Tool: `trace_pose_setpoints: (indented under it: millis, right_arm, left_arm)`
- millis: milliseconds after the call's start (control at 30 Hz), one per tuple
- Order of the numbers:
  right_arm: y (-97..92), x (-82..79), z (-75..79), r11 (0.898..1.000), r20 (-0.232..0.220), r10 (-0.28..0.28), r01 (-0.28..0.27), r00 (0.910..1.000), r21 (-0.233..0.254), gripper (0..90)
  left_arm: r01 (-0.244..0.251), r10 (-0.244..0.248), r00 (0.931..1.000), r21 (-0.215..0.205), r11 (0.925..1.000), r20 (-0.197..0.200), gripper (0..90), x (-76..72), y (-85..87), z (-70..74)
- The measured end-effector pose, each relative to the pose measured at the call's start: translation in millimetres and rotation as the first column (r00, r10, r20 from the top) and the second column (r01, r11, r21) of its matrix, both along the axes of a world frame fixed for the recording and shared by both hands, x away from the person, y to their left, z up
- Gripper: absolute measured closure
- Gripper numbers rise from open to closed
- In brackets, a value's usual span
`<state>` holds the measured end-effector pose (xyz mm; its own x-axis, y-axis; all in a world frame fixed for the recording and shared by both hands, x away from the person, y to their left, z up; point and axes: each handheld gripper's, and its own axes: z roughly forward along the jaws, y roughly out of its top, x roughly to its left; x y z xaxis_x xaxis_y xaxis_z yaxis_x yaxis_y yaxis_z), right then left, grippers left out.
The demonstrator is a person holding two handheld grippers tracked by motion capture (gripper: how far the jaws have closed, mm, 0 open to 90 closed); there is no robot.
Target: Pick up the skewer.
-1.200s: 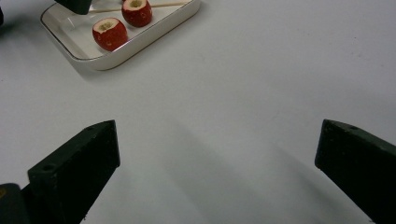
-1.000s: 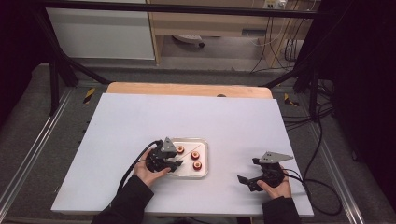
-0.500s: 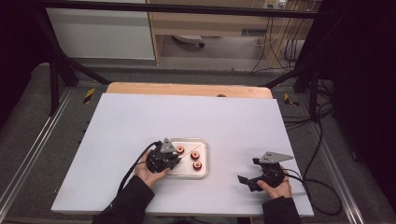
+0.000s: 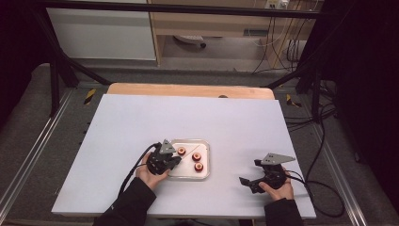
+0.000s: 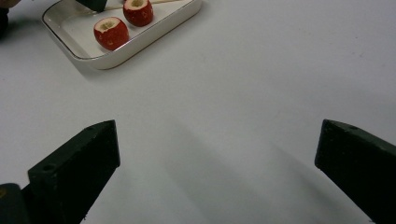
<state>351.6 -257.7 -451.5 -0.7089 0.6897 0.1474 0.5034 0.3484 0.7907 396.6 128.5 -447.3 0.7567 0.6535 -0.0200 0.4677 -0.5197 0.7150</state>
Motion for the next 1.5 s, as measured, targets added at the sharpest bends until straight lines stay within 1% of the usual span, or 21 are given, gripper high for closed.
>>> trace_pose_setpoints:
  millis: [200, 467, 633, 867, 1100, 1167, 1200, 1300, 1500]
  right_arm:
    - [0.2, 0.1, -0.4, 1.0, 0.001, 0.002, -0.002, 1.0, -0.003, 0.5]
    - [0.4, -0.1, -0.3, 1.0, 0.002, 0.001, -0.001, 1.0, -0.004, 0.6]
    - [1.2, -0.3, -0.4, 1.0, -0.002, -0.001, 0.001, 1.0, -0.004, 0.5]
    - [5.1, -0.8, 1.6, 1.0, 0.014, 0.01, -0.009, 0.9999, -0.022, 0.4]
    - [13.3, -1.5, 4.7, 0.997, 0.046, -0.004, 0.008, 0.9989, -0.073, 0.4]
    - [16.8, -1.8, 6.4, 0.995, 0.056, -0.006, 0.011, 0.9984, -0.099, 0.5]
    - [18.7, -1.7, 7.1, 0.994, 0.064, -0.003, 0.01, 0.998, -0.111, 0.5]
    - [24.2, -1.8, 10.3, 0.992, 0.064, 0.008, 0.0, 0.9979, -0.123, 0.8]
    - [36.0, -2.1, 19.2, 0.985, 0.091, 0.035, -0.019, 0.9952, -0.169, 1.3]
  left_arm:
    - [-0.004, 0.004, 0.9999, -0.014, 0.9999, 0.011, 88.5, -1.0, 2.0, 1.6]
    - [0.0, 0.001, 0.9997, -0.053, 0.9986, 0.024, 88.6, -3.9, 6.3, 10.0]
    - [0.011, -0.009, 0.9995, -0.065, 0.9978, 0.031, 88.6, -5.9, 8.4, 16.3]
    - [0.032, -0.03, 0.9991, -0.069, 0.9971, 0.03, 88.6, -9.0, 7.3, 21.9]
    - [0.058, -0.056, 0.998, -0.073, 0.9956, 0.029, 88.6, -11.4, 5.8, 27.4]
    - [0.064, -0.062, 0.9977, -0.074, 0.9952, 0.029, 88.6, -12.4, 5.0, 29.0]
    - [0.068, -0.066, 0.9974, -0.074, 0.995, 0.028, 88.6, -12.9, 4.6, 29.9]
    - [0.08, -0.079, 0.9965, -0.073, 0.9941, 0.029, 88.6, -14.8, 2.8, 33.2]
    - [0.109, -0.107, 0.9936, -0.061, 0.9921, 0.035, 88.6, -19.0, -2.1, 40.2]
